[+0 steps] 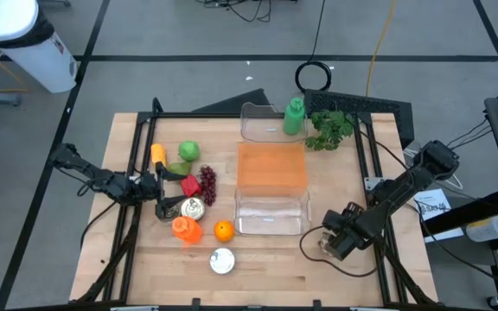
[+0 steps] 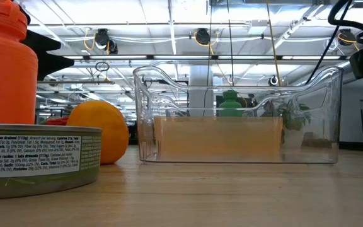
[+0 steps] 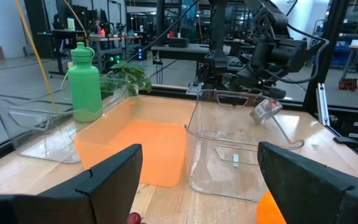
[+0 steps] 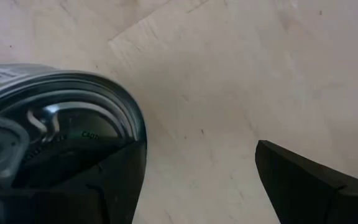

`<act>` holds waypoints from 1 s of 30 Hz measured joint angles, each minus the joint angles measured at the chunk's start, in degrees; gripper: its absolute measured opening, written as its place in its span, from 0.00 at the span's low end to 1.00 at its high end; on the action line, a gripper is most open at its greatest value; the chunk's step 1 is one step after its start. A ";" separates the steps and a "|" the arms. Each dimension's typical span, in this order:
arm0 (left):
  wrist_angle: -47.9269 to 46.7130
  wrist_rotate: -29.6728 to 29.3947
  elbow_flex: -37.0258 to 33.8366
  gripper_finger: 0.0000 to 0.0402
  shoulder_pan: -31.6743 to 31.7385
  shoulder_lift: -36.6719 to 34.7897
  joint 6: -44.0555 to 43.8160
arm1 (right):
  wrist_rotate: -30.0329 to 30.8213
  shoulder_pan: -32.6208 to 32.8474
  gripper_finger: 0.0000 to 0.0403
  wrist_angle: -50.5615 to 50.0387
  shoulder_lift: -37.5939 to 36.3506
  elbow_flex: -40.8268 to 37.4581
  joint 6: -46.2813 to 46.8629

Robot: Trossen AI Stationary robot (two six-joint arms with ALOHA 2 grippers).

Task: Pick & Place Food Item
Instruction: Put the right green tuna can into the orange bin

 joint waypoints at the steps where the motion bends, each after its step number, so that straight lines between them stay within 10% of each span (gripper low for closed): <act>1: 0.00 0.00 0.00 0.83 0.00 0.01 0.00 | 0.04 -0.14 0.71 -0.28 0.00 0.00 0.00; 16: 0.00 0.00 0.00 0.83 0.00 0.01 -0.01 | 5.58 -3.06 0.71 -7.08 0.11 -0.73 2.71; 30: -0.01 -0.01 0.00 0.83 0.00 0.00 -0.01 | -8.65 -4.89 0.62 3.36 0.27 -1.14 -13.95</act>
